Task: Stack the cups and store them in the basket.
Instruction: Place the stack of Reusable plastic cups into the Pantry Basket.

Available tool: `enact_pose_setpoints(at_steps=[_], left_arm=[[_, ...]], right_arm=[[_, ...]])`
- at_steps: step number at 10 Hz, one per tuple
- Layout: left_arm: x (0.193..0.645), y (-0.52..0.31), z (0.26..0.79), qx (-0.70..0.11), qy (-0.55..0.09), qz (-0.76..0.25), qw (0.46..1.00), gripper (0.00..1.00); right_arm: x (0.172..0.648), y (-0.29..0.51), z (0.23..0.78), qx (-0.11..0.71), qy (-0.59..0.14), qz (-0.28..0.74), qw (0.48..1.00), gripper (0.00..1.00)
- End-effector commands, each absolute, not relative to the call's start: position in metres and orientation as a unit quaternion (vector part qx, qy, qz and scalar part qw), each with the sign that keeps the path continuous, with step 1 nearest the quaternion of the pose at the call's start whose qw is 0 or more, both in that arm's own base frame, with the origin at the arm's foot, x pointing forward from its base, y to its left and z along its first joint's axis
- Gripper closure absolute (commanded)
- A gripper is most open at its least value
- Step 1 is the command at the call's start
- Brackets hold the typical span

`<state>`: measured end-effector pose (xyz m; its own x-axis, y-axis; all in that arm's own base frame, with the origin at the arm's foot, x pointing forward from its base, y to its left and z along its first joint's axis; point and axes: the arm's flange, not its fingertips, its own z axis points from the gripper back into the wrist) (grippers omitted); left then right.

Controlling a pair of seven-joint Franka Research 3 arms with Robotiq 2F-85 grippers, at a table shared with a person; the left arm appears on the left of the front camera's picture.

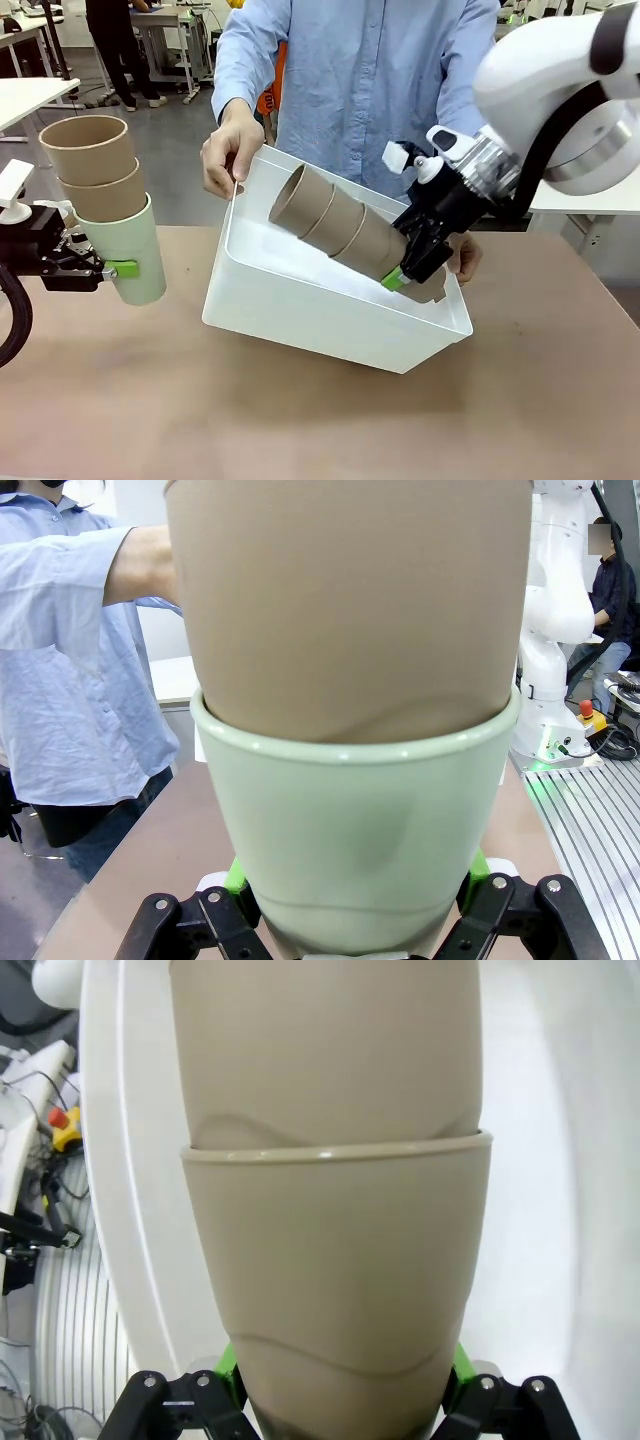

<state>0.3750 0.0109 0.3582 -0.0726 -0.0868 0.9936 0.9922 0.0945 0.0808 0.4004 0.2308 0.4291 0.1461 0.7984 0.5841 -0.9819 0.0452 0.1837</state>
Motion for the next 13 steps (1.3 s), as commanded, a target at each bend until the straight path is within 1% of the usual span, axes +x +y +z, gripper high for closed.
enact_pose_setpoints(at_steps=[1, 7, 13], left_arm=[[0.375, 0.009, 0.364, -0.436, -0.528, -0.508, 0.522, 0.14], [0.375, 0.009, 0.364, -0.436, -0.528, -0.508, 0.522, 0.14], [0.375, 0.009, 0.364, -0.436, -0.528, -0.508, 0.522, 0.14]], right_arm=[[0.409, 0.254, 0.429, 0.258, -0.148, 0.635, 0.713, 0.17], [0.429, 0.283, 0.396, 0.239, -0.135, 0.631, 0.726, 0.17], [0.438, 0.291, 0.384, 0.242, -0.127, 0.632, 0.725, 0.17]])
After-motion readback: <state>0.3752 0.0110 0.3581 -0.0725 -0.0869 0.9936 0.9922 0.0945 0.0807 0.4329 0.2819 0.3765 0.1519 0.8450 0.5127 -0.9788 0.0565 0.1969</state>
